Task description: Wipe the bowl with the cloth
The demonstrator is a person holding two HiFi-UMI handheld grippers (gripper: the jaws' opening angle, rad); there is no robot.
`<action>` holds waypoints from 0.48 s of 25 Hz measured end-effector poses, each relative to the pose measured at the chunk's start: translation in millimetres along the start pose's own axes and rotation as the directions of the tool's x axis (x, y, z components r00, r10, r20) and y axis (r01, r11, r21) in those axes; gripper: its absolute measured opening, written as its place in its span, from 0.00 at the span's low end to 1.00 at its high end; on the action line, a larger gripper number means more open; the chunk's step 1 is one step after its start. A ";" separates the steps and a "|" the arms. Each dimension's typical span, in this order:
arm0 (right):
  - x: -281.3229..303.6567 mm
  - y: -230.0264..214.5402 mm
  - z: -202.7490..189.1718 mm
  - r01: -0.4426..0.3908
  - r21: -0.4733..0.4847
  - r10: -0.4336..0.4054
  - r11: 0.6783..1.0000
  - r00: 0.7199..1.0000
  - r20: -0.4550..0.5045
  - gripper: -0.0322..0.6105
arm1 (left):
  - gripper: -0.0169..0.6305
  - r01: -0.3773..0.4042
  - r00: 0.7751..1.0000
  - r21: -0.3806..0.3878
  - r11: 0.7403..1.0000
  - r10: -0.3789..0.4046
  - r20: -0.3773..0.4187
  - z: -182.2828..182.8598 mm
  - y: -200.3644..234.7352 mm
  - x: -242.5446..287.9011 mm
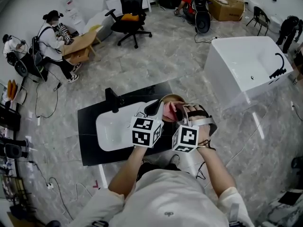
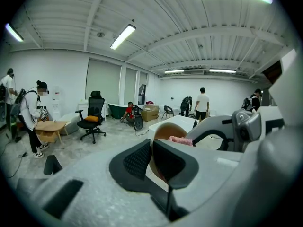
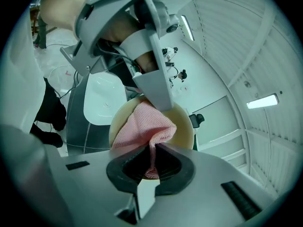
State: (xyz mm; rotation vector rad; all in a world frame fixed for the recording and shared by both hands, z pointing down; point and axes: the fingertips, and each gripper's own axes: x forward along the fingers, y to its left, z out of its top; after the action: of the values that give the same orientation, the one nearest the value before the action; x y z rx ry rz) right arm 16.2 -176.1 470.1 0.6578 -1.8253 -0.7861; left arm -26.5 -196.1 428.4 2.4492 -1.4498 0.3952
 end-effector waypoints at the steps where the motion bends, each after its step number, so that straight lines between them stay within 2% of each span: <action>1: -0.2 -1.5 -0.3 0.005 -0.002 -0.005 1.000 1.000 -0.003 0.07 | 0.07 0.001 1.000 0.000 1.000 -0.001 0.001 0.2 -0.4 -0.6; 5: -0.1 -1.3 2.4 0.002 -0.010 -0.003 1.000 1.000 -0.009 0.07 | 0.07 0.001 1.000 0.004 1.000 -0.001 0.009 3.1 -1.9 -2.2; 12: 1.2 22.1 24.8 -0.064 -0.001 0.064 0.998 0.997 0.037 0.07 | 0.07 0.010 1.000 0.014 1.000 -0.010 0.010 1.3 -6.4 -4.4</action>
State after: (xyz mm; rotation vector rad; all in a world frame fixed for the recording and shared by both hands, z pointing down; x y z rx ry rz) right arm -9.2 -157.5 480.5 0.5855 -1.8707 -0.7598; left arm -22.7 -190.1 425.0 2.4723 -1.4431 0.3925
